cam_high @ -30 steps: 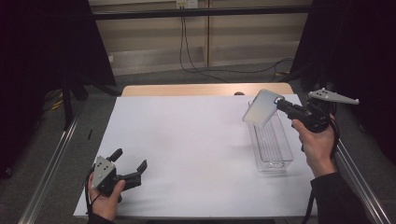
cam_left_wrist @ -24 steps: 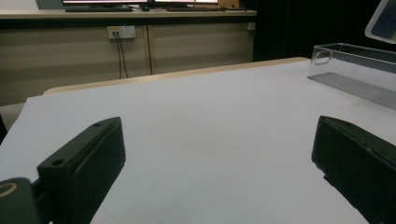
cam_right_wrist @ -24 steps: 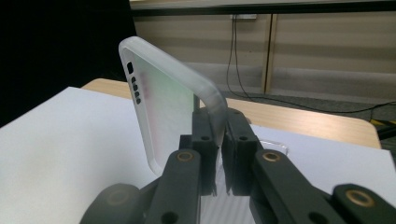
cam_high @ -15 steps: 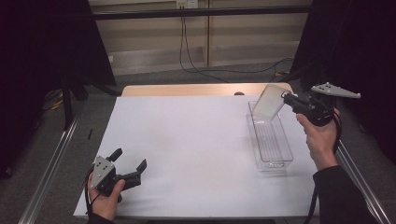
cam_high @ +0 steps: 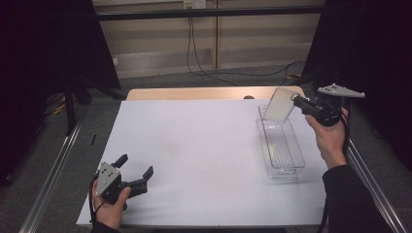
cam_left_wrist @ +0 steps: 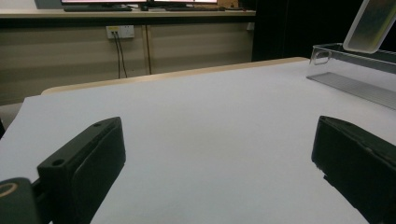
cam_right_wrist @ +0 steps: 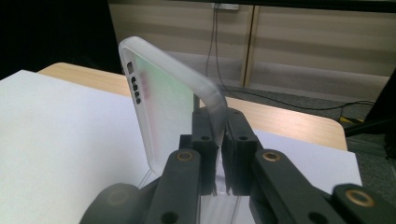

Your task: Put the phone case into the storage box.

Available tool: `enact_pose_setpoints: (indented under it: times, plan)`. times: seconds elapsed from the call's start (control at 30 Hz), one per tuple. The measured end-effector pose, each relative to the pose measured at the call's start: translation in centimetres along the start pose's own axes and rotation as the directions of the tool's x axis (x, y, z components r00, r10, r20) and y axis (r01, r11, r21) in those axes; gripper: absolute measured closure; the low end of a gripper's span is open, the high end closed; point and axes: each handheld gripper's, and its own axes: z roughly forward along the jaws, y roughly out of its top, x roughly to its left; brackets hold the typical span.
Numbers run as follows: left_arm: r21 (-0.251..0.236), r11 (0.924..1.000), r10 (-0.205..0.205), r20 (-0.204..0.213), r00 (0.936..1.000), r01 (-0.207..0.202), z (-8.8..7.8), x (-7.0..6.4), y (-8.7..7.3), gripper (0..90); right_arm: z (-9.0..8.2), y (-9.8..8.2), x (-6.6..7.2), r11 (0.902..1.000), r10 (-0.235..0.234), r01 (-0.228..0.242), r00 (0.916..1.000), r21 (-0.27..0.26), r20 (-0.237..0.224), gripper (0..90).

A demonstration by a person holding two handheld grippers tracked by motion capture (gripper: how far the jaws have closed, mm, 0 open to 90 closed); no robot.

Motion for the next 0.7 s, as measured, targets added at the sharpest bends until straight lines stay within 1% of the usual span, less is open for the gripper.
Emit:
enact_pose_setpoints:
  times: [0.1, 0.13, 0.2, 0.3, 0.43, 0.5, 0.7]
  plan:
    - [0.000, 1.0000, 0.000, 0.000, 1.0000, 0.000, 0.0, 0.0, 0.0, 2.8, 0.5, -0.1, -0.2, 0.9998, -0.015, 0.015, 0.9999, 0.011, -0.007, 84.7]
    - [0.000, 1.0000, -0.001, 0.001, 1.0000, 0.001, 0.0, 0.0, 0.0, 2.8, 0.6, -0.2, -0.2, 0.9998, -0.014, 0.014, 0.9999, 0.013, 0.002, 84.7]
    - [0.000, 1.0000, 0.001, 0.000, 1.0000, -0.001, 0.0, 0.0, 0.0, 2.8, 0.8, -0.2, -0.3, 0.9998, -0.017, 0.017, 0.9998, 0.011, -0.005, 84.7]
    - [-0.002, 1.0000, 0.002, -0.001, 1.0000, -0.002, 0.0, 0.0, 0.0, 2.9, 1.2, -0.2, -0.3, 0.9992, -0.038, 0.038, 0.9993, 0.012, 0.001, 84.7]
    - [-0.001, 1.0000, -0.001, -0.001, 1.0000, 0.001, 0.1, 0.0, 0.0, 2.9, 1.9, -0.2, -0.4, 0.9988, -0.045, 0.045, 0.9990, 0.021, 0.007, 84.7]
    - [0.000, 1.0000, 0.001, -0.002, 1.0000, -0.001, 0.1, 0.0, 0.0, 2.9, 2.3, -0.3, -0.5, 0.9981, -0.057, 0.057, 0.9981, 0.025, 0.021, 84.7]
    - [0.001, 1.0000, 0.000, -0.006, 1.0000, 0.000, 0.1, 0.0, -0.1, 2.9, 3.2, -0.2, -0.8, 0.9978, -0.062, 0.061, 0.9977, 0.028, 0.030, 84.7]
